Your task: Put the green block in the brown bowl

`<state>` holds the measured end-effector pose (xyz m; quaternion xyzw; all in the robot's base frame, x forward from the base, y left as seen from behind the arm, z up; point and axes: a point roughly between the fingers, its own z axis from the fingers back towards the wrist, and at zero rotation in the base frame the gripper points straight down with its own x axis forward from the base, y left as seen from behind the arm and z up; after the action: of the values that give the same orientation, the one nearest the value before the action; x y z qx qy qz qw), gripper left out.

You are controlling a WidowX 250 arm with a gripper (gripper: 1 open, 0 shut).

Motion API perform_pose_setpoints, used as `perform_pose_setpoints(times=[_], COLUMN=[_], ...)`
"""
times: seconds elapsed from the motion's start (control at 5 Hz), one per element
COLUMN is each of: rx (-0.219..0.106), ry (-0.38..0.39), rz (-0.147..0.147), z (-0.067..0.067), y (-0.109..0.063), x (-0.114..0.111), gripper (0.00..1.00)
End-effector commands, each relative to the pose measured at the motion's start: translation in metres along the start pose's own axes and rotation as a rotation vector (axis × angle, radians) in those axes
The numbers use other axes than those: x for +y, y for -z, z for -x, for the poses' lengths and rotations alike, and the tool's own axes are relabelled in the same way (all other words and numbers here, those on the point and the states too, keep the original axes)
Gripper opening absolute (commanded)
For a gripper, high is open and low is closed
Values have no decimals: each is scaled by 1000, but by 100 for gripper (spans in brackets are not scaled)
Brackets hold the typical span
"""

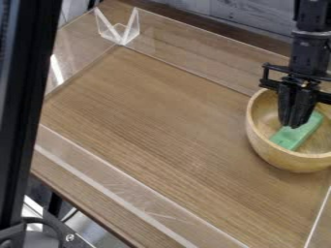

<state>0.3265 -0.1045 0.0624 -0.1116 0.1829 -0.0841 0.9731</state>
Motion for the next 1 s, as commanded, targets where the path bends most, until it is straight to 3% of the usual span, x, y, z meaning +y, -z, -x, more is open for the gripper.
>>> perform_pose_setpoints(times=[0.0,0.2,0.4,0.6,0.8], rx=[-43,-34,-23,-9,-12], ry=[-3,-19,-25,-31,-35], rz=[2,2,3,4,26], z=[-1,0,0,-1,-3], y=[-12,-10,-13,-13,-17], x=[-7,-9,-10,-9,-8], gripper=[0,100,100,0,0])
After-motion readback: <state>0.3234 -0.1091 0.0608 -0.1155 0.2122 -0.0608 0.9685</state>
